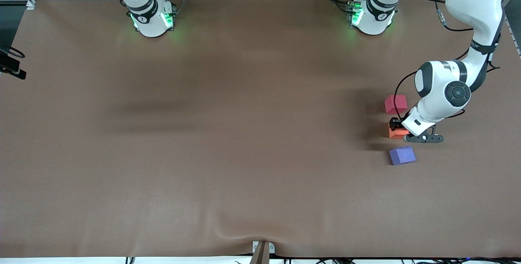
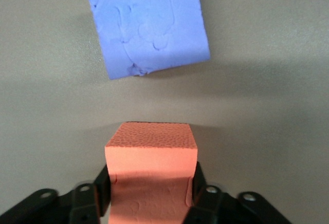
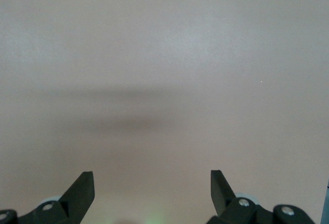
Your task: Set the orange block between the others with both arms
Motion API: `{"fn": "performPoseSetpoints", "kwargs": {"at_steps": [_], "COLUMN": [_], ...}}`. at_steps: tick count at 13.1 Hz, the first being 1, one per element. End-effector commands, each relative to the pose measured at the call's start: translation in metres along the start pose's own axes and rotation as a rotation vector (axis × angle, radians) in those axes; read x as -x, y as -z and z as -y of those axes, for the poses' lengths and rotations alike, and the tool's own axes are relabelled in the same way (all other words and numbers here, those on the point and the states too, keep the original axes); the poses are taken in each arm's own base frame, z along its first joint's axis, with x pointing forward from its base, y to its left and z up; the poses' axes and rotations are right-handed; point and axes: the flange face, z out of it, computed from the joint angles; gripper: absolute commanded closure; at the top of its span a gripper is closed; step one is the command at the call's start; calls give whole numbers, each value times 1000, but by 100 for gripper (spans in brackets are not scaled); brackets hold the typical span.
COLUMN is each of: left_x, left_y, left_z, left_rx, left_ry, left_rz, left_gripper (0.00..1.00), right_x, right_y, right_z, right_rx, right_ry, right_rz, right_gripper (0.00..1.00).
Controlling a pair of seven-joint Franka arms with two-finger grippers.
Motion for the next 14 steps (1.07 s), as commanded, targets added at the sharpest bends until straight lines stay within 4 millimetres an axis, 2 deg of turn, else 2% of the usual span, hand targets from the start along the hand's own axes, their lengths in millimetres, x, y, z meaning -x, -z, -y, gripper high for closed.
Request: {"fn": "performPoseSetpoints", "kwargs": {"at_steps": [1,4,8,10,14], "left_x": [-5,-14,-36,-45,-69], "left_y": [13,38,94,126,188], "left_z": [1,4,12,15,23], "left_rx": [10,5,-3,-6,-14], "left_ry": [9,14,11,14,29], "left_rz": [-30,-42,11,21,23], "left_gripper": [0,0,0,0,0], "right_x": [11,13,20,24,27], "right_y": [19,20,25,32,31], "right_z": [10,40,71,79,87], "right_rx": [8,5,-12,-69,-63], "right_ry": [-31,-91,-124,-173,-151], "right_rz": [-29,-24,-2,-12,8], "right_gripper": [0,0,0,0,0]}}
